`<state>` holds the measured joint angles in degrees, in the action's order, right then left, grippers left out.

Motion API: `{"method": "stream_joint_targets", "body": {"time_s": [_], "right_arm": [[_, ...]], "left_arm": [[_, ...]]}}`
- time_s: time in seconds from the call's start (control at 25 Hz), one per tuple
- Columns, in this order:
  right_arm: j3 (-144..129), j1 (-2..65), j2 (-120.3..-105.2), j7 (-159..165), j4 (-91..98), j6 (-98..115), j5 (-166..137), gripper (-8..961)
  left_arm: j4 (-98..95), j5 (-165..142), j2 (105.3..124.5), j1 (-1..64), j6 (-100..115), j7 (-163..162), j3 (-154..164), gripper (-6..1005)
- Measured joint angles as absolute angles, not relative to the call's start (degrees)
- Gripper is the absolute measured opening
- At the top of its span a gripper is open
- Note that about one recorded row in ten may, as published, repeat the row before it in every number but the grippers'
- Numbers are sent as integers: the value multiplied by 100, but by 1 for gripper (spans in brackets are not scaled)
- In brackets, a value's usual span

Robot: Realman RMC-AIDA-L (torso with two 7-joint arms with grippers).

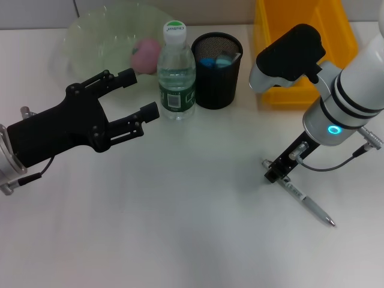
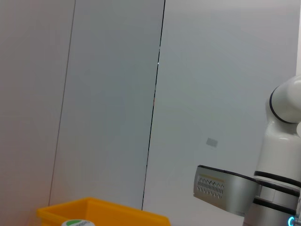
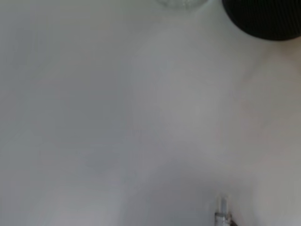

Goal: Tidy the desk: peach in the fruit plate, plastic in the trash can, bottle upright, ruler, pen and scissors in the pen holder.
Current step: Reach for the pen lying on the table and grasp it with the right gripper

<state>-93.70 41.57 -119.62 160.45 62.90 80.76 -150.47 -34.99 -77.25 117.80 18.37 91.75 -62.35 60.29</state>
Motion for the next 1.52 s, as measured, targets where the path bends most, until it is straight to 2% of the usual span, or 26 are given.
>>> {"method": "stream_joint_targets", "body": {"time_s": [0.52, 1.16, 1.36, 1.52], "right_arm": [[-9369, 4154, -11961, 16040, 6254, 8048, -15047, 338], [-9448, 4147, -11970, 16035, 6260, 8050, -15037, 266], [-9449, 4149, -11971, 16033, 6288, 8054, -15037, 198], [-9449, 4156, -11971, 16031, 6299, 8053, -15037, 196]], "left_arm": [[-3503, -7725, 11777, 1837, 9179, -6231, 6029, 804], [-3516, -7725, 11777, 1837, 9186, -6231, 6029, 804], [-3516, -7725, 11777, 1837, 9180, -6231, 6029, 804], [-3526, -7725, 11777, 1837, 9177, -6231, 6029, 804]]}}
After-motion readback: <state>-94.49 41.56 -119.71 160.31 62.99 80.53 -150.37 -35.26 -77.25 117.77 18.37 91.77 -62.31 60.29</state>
